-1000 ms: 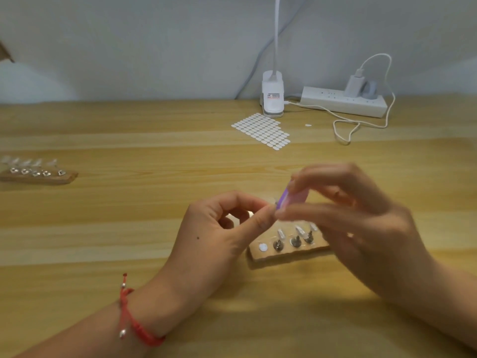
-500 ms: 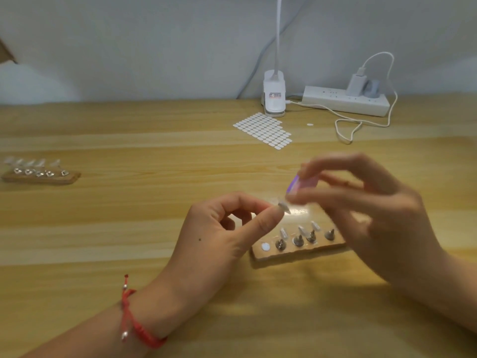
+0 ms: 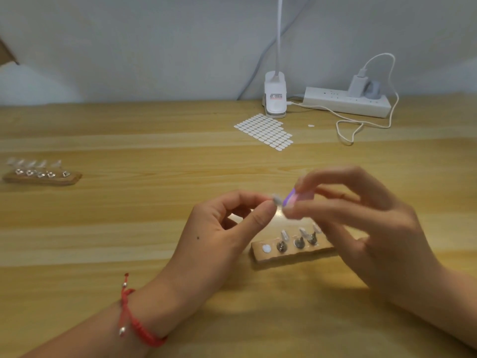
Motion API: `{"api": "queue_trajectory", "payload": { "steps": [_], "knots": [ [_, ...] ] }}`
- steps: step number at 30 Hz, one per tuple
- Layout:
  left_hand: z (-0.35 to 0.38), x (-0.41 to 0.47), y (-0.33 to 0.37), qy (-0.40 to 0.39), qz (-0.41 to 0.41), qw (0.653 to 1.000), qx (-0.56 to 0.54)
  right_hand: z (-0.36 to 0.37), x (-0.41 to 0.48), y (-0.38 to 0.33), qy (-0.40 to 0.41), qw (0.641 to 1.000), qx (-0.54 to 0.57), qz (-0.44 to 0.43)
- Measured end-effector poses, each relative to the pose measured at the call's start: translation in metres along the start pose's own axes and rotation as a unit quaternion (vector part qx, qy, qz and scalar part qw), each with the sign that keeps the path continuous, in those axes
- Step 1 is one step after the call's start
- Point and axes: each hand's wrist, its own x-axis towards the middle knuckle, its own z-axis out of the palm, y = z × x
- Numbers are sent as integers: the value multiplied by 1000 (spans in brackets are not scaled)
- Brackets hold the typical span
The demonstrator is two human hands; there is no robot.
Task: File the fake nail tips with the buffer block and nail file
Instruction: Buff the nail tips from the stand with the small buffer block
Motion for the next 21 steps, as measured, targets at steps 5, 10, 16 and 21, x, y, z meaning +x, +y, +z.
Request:
{"api": "queue_trajectory", "payload": {
  "steps": [5, 10, 16, 21],
  "knots": [
    [0, 1, -2, -10, -2, 1000, 0, 2, 0, 0, -9, 1000, -13, -8],
    [1, 1, -2, -7, -1, 1000, -6, 2, 1, -1, -10, 999, -31, -24],
    [1, 0, 0, -6, -2, 1000, -5, -1, 4, -1, -30, 996, -58, -59],
    [1, 0, 1, -8, -7, 1000, -9, 0, 4, -1, -34, 996, -57, -66]
  ]
}}
